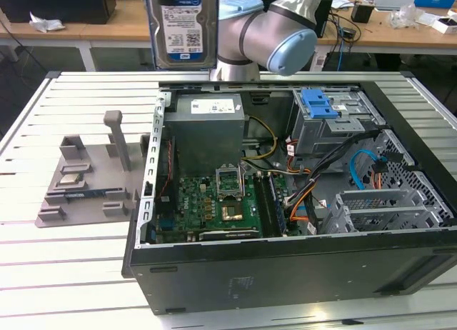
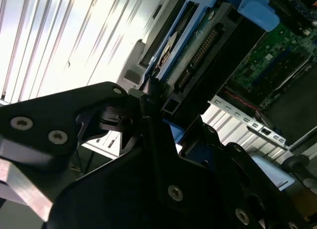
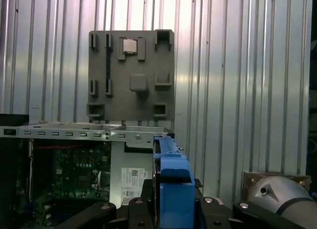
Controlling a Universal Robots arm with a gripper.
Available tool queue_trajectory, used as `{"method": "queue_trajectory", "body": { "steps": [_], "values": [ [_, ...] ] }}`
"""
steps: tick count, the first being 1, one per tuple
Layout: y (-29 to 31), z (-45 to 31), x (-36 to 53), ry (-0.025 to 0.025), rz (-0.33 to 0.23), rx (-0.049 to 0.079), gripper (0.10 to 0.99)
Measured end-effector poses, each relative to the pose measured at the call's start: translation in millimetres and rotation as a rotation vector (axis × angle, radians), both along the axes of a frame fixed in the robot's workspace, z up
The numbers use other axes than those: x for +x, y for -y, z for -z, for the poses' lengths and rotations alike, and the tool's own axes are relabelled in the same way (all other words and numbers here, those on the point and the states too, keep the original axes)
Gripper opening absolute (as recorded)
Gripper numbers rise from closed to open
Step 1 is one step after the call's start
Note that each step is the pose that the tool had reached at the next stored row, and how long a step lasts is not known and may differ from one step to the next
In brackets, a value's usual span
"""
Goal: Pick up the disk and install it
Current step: 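Pick up the disk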
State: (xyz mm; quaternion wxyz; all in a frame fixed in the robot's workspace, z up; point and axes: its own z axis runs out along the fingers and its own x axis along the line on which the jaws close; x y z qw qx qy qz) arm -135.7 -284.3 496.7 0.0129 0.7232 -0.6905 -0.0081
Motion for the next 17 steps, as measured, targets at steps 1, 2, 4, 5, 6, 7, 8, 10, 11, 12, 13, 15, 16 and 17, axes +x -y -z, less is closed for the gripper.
{"method": "queue_trajectory", "body": {
  "steps": [1, 2, 4, 5, 6, 7, 8, 10, 11, 12, 13, 15, 16, 17],
  "values": [
    [0.0, 0.0, 4.5, -0.0002, 0.0, 0.0, 0.373],
    [0.0, 0.1, 13.5, -0.0003, 0.0, 0.0, 0.373],
    [0.0, 0.2, 24.0, -0.0005, 0.0, 0.0, 0.373],
    [0.0, 0.2, 30.4, -0.0005, 0.0, 0.0, 0.373],
    [0.0, 0.3, 36.1, -0.0006, 0.0, 0.0, 0.373],
    [0.0, 0.2, 43.6, -0.0007, 0.0, 0.0, 0.373],
    [0.0, 0.2, 50.6, -0.0008, 0.0, 0.0, 0.373],
    [1.3, 0.2, 55.7, -0.001, 0.0, 0.0, 0.373],
    [3.5, 0.3, 57.3, -0.001, 0.0, 0.002, 0.373],
    [5.4, 0.2, 58.2, -0.0012, 0.0, 0.004, 0.373],
    [10.6, 0.3, 60.0, -0.0012, 0.0, 0.014, 0.373],
    [17.1, 0.3, 61.7, -0.0012, 0.0, 0.029, 0.373],
    [19.3, 0.3, 62.2, -0.0012, 0.0, 0.033, 0.373],
    [21.7, 0.2, 62.6, -0.0012, 0.0, 0.038, 0.373]
  ]
}}
